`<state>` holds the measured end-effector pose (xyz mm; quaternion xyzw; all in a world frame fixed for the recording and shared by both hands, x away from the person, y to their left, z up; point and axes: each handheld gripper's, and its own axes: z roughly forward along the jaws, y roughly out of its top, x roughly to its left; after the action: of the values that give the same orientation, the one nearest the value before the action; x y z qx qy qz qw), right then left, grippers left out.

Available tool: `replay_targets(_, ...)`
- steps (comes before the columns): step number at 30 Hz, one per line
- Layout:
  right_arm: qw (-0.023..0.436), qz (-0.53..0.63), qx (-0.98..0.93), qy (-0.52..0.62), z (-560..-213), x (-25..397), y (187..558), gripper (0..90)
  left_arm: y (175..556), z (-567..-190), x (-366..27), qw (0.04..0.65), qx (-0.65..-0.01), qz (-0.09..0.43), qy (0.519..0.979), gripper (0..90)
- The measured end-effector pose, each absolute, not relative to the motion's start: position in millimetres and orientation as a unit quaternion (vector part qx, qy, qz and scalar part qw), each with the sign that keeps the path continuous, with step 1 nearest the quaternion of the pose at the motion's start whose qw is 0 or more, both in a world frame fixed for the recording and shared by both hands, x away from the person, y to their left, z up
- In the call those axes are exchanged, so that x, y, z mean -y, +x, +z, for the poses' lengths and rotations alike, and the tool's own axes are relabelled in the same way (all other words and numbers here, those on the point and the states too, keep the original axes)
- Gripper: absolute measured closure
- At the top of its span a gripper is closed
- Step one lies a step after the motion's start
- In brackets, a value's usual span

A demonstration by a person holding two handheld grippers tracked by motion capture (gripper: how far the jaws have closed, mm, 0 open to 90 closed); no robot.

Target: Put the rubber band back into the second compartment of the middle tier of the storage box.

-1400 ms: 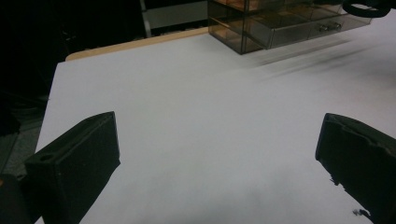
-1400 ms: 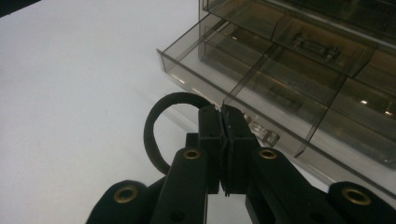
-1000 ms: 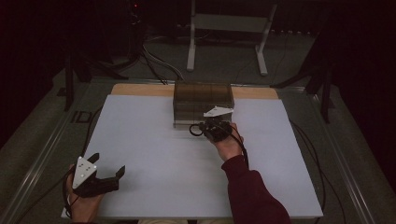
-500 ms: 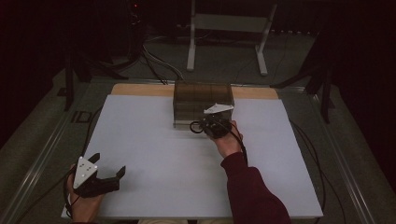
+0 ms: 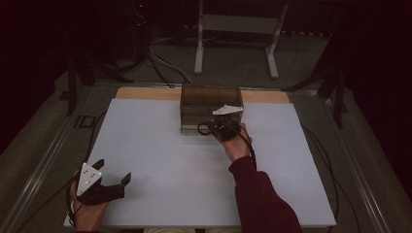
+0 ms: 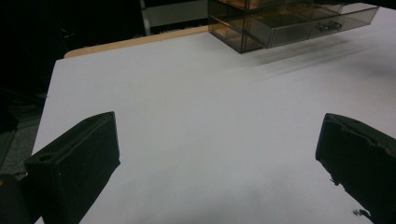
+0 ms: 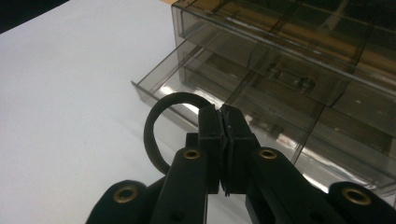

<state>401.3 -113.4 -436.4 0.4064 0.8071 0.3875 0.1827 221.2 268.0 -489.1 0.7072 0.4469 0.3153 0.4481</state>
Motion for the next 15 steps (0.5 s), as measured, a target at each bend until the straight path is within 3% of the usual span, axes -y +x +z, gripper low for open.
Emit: replay_targets(15, 0.185, 0.393, -0.792, 0.430, -438.0, 116.5, 411.5, 88.4, 221.3, -488.9, -268.2, 0.447, -0.447, 0.315, 0.708, 0.4)
